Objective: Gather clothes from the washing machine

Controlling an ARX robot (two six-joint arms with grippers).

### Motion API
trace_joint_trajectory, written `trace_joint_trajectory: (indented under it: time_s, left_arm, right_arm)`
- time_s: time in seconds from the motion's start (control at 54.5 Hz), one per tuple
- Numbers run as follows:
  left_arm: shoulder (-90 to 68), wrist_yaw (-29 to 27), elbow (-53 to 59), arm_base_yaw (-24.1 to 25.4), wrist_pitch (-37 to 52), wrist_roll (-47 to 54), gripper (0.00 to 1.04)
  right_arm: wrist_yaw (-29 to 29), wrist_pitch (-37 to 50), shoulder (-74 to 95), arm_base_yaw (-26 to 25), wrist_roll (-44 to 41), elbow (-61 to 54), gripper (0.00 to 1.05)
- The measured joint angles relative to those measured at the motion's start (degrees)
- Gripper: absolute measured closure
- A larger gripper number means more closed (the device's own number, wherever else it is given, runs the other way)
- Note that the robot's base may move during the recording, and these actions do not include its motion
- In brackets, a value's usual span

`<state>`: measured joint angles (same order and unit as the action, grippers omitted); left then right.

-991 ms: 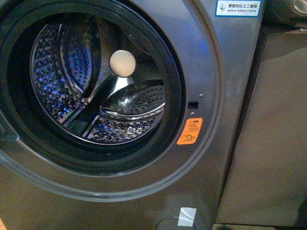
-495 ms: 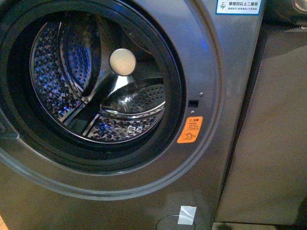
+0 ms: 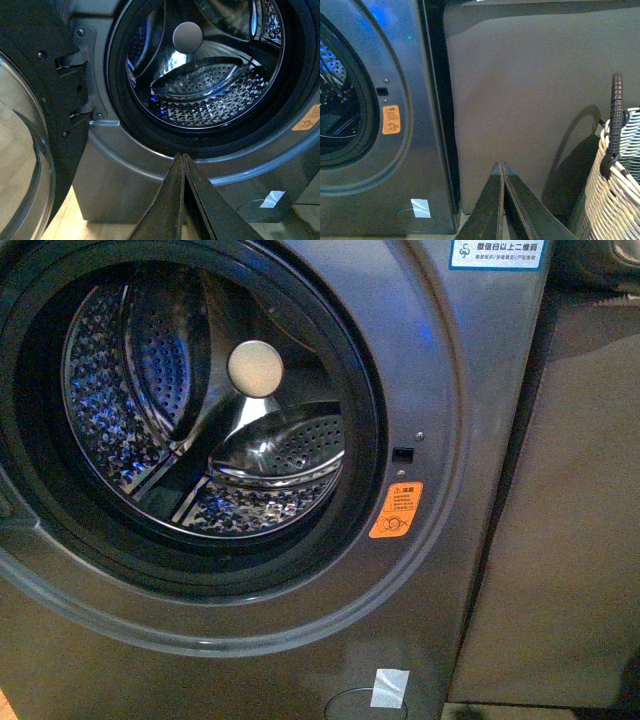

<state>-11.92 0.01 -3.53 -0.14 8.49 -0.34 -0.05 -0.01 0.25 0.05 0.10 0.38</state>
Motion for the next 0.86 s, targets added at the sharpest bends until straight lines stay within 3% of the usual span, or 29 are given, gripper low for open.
trace_joint_trajectory:
  time_s: [0.073,0.183,0.532,0.606,0.862]
  left_arm:
    - [1.0,0.0,0.4,0.0,-0.5,0.0,1.01]
    - [8.0,0.0,1.0,0.0,-8.1,0.0,1.01]
    - [11.6,0.0,2.5,0.0,-8.5,0.1,1.01]
    - [11.6,0.0,2.5,0.0,-8.5,0.1,0.97]
    - [11.7,0.0,2.5,0.0,-8.5,0.1,0.52]
  right_arm:
    - [0.0,0.0,0.0,0.0,0.0,0.0,1.02]
    - [0.0,0.0,0.0,0.0,0.0,0.0,1.02]
    - [0.0,0.0,0.0,0.0,0.0,0.0,1.02]
    - [0.0,0.0,0.0,0.0,-0.1,0.0,0.90]
    - [0.0,0.0,0.0,0.0,-0.1,0.0,0.47]
